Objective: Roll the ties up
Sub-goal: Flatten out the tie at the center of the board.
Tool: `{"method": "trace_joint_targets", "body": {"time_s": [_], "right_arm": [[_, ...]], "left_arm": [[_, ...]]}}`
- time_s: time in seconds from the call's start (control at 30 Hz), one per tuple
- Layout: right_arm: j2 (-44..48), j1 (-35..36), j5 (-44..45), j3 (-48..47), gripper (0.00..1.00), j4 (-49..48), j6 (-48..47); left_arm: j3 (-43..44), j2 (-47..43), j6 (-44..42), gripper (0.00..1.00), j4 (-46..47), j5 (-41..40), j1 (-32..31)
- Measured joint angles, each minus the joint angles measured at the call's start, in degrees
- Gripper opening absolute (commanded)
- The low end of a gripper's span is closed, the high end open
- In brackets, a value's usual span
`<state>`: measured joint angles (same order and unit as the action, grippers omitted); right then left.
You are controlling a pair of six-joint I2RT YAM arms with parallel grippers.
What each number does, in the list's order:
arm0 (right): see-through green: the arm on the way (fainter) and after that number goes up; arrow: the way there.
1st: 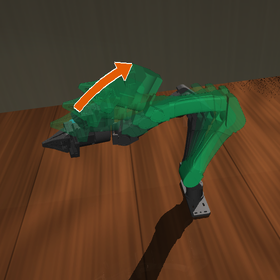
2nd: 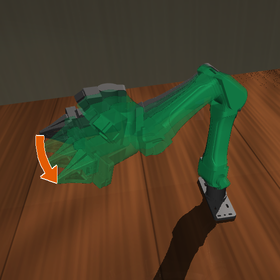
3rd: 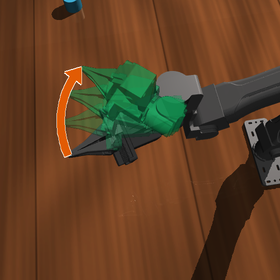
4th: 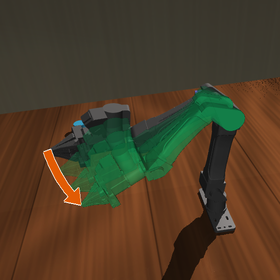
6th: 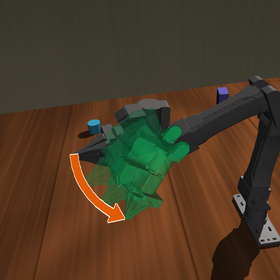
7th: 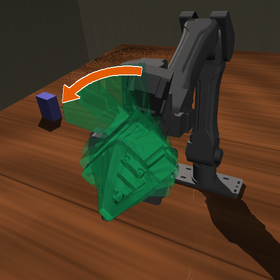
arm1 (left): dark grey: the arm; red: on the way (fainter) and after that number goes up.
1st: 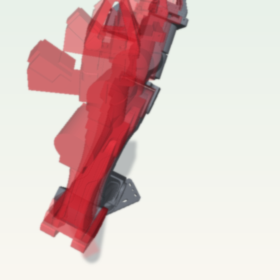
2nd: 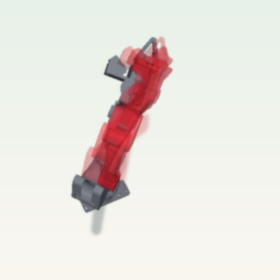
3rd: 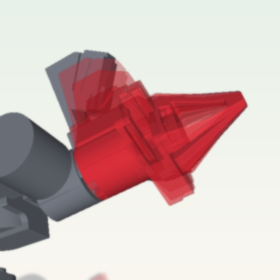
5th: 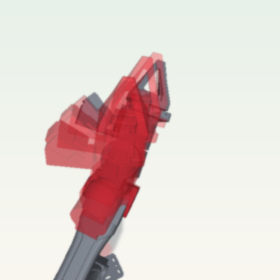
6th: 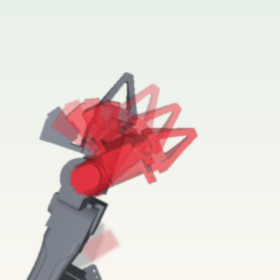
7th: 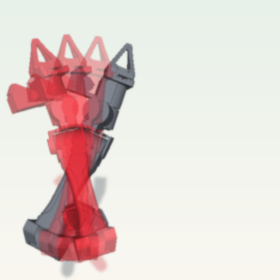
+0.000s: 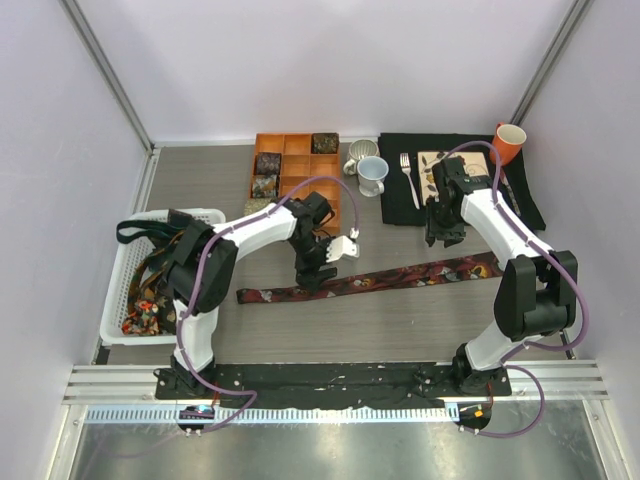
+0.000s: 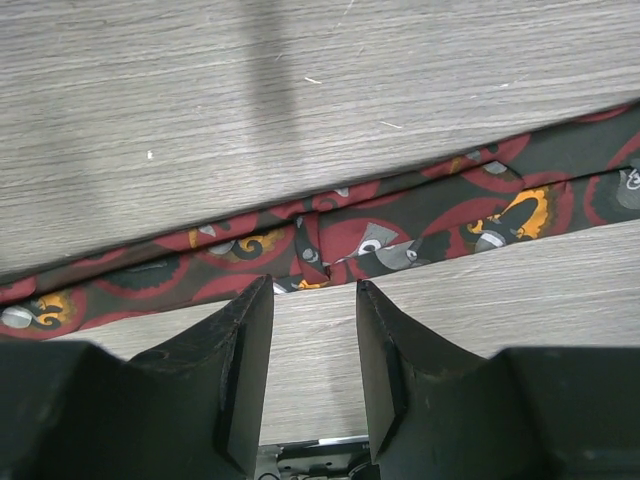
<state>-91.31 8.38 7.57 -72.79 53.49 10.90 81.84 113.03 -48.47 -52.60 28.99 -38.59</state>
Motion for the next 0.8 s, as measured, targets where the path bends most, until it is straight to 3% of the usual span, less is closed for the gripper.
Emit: {"method": "trace_joint_targets", "body": {"time_s": [0.23,0.4,0.5,0.53,0.57,0.67,0.73,0.8], "right_arm": [[0.2,0.0,-2.1,0.0,0.42,-1.7,0.0],[5.5,0.0,-6.1,0.0,0.47,-6.8,0.5],[13.6,0.0,-7.5,0.9,0.56,-13.0,2.1],[17.2,0.0,-7.6,1.7,0.66,-15.8,2.9],[20.9,0.0,-7.5,3.0,0.68,-19.2,3.6],[30.2,0.0,-6.7,7.2,0.69,-27.6,5.1],[31.9,-0.1,-7.0,7.9,0.69,-29.6,5.3],[31.3,-0.2,-8.0,7.7,0.68,-30.6,5.3]], "left_arm": [[-0.9,-3.5,5.8,1.00,4.5,-0.9,-0.4],[-6.9,-7.1,10.4,1.00,12.7,-6.4,-3.8],[-8.1,-6.9,11.2,0.95,15.1,-8.0,-5.4],[-8.4,-6.9,11.1,0.92,15.7,-8.5,-5.7],[-8.7,-6.9,11.0,0.89,16.4,-8.9,-6.0],[-9.3,-6.3,10.4,0.74,17.3,-10.2,-6.9],[-9.2,-5.4,10.1,0.59,17.4,-10.5,-7.2],[-8.9,-4.1,10.0,0.52,17.3,-10.5,-7.5]]}}
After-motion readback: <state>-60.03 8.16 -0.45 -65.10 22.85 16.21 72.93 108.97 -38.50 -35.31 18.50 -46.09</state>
